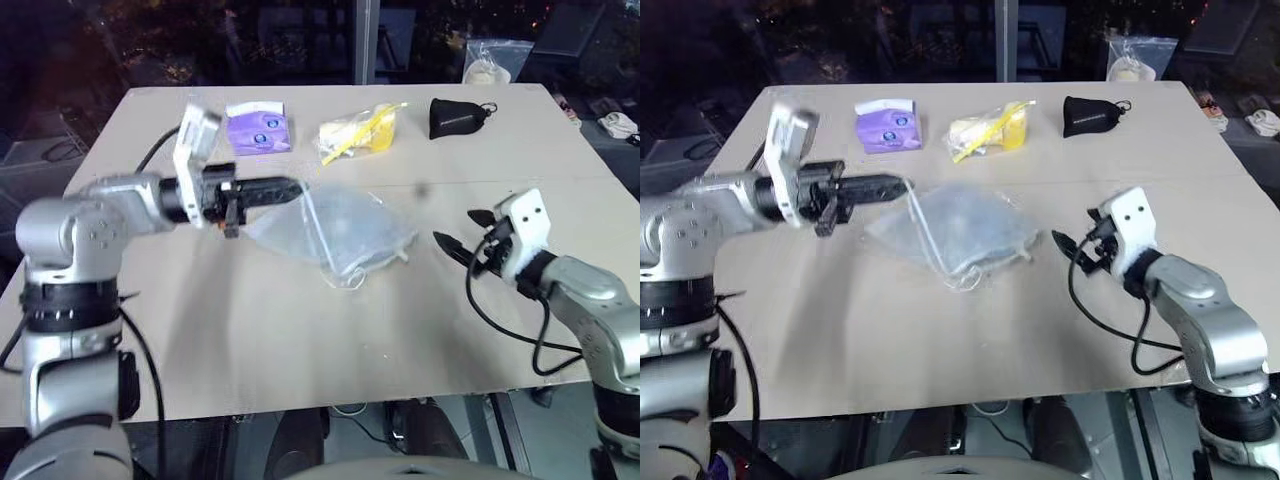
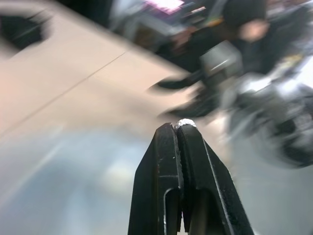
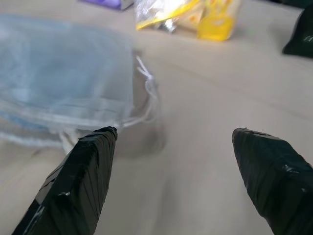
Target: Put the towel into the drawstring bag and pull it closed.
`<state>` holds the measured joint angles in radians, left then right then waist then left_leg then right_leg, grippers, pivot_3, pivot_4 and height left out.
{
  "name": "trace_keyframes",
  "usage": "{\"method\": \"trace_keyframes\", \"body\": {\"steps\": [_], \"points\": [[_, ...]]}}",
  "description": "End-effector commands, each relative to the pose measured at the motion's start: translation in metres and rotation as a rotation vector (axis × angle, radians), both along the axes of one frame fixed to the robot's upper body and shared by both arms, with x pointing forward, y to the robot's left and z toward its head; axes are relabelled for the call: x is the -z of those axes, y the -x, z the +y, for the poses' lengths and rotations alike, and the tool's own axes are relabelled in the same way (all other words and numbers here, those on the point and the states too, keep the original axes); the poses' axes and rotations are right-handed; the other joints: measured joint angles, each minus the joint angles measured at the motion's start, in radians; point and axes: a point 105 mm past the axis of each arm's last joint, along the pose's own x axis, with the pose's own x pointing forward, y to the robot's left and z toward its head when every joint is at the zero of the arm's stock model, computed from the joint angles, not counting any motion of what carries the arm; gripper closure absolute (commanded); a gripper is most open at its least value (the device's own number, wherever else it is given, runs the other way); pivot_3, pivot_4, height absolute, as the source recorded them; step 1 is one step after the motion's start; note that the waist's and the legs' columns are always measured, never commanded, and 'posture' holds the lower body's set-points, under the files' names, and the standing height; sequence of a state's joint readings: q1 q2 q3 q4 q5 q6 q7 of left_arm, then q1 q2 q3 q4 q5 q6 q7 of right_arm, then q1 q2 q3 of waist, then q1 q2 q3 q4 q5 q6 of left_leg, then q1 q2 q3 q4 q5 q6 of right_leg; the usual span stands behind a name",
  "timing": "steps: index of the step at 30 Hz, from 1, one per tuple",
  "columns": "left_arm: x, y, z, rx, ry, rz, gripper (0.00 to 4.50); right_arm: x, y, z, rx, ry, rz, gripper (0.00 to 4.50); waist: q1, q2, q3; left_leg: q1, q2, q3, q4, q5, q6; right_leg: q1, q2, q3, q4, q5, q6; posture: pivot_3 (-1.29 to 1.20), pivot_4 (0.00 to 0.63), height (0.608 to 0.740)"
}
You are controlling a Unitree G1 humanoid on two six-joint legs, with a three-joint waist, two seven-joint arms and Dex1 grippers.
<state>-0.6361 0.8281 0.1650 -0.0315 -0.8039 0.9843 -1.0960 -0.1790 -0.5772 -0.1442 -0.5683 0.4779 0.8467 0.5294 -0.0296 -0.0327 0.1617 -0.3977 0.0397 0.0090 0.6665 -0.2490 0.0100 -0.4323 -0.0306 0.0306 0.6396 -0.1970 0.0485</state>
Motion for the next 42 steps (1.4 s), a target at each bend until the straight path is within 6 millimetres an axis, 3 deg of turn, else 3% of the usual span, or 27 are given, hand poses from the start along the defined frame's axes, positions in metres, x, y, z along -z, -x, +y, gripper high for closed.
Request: {"method": "trace_keyframes", "body": {"steps": [1, 4, 6, 9, 15, 17, 24, 29, 37, 42], "points": [[-0.01, -0.004, 0.012, -0.093, -0.026, -0.114, 4.5, -0.016, 0.023, 0.017, -0.181, 0.003, -0.028, 0.47, 0.008, 0.0, 0.0, 0.0, 0.0, 0.0, 0.0, 0.0, 0.0, 0.0, 0.0, 0.0, 0.0, 0.0, 0.0, 0.0, 0.15, 0.74], [-0.008, -0.007, 0.015, -0.134, -0.025, -0.121, 4.5, -0.014, 0.014, 0.021, -0.176, 0.051, -0.044, 0.47, 0.013, -0.001, -0.001, 0.001, 0.0, 0.001, 0.0, 0.0, 0.0, 0.001, 0.0, 0.001, -0.001, 0.0, 0.0, 0.0, 0.15, 0.74], [-0.005, -0.01, 0.019, -0.169, -0.02, -0.118, 4.5, -0.001, 0.004, 0.027, -0.19, 0.157, -0.063, 0.22, 0.013, -0.001, -0.001, 0.001, 0.0, 0.002, 0.0, 0.0, 0.0, 0.001, 0.0, 0.002, -0.001, 0.0, 0.0, 0.0, 0.15, 0.74], [0.002, -0.028, 0.046, -0.335, -0.062, -0.151, 4.5, 0.006, -0.022, 0.024, -0.112, 0.239, -0.13, 0.22, 0.013, -0.001, 0.0, 0.001, 0.0, 0.002, 0.0, 0.0, 0.0, 0.001, 0.0, 0.002, -0.001, 0.0, 0.0, 0.0, 0.15, 0.74], [0.017, -0.057, 0.097, -0.66, -0.172, -0.192, 4.5, 0.02, -0.018, 0.032, -0.218, 0.335, -0.166, 0.22, 0.017, -0.001, 0.0, -0.001, 0.0, 0.002, 0.0, 0.0, 0.0, 0.0, 0.0, 0.003, -0.002, 0.002, -0.002, 0.0, 0.15, 0.74], [0.02, -0.06, 0.106, -0.711, -0.178, -0.196, 4.5, 0.022, -0.014, 0.036, -0.255, 0.337, -0.163, 0.22, 0.017, -0.001, 0.0, -0.001, 0.0, 0.003, 0.0, 0.0, 0.0, 0.0, 0.0, 0.003, -0.004, 0.004, 0.0, 0.0, 0.15, 0.74], [0.022, -0.061, 0.096, -0.71, -0.155, -0.208, 4.5, 0.036, 0.001, 0.058, -0.427, 0.421, -0.206, 0.22, 0.017, -0.002, 0.0, -0.002, 0.0, 0.004, 0.0, 0.0, 0.0, 0.0, -0.001, 0.003, -0.004, 0.003, -0.001, 0.0, 0.15, 0.74], [0.02, -0.062, 0.089, -0.7, -0.133, -0.208, 4.5, 0.043, 0.021, 0.078, -0.521, 0.249, -0.086, 0.22, 0.017, -0.003, 0.0, -0.001, 0.0, 0.004, 0.0, 0.0, 0.0, 0.0, -0.001, 0.003, -0.003, 0.003, -0.001, 0.0, 0.15, 0.74], [0.019, -0.062, 0.082, -0.683, -0.116, -0.21, 4.5, 0.065, -0.014, 0.08, -0.391, 0.304, -0.116, 0.22, 0.016, -0.004, 0.0, 0.0, 0.0, 0.004, 0.0, 0.0, 0.0, 0.0, -0.001, 0.003, -0.003, 0.003, -0.002, 0.0, 0.15, 0.74], [0.021, -0.06, 0.082, -0.687, -0.112, -0.209, 4.5, 0.082, -0.008, 0.085, -0.419, 0.288, -0.095, 2.34, 0.016, -0.004, 0.0, 0.0, 0.0, 0.004, 0.0, 0.0, 0.0, 0.0, 0.0, 0.003, -0.002, 0.004, 0.0, 0.0, 0.15, 0.74]]}}
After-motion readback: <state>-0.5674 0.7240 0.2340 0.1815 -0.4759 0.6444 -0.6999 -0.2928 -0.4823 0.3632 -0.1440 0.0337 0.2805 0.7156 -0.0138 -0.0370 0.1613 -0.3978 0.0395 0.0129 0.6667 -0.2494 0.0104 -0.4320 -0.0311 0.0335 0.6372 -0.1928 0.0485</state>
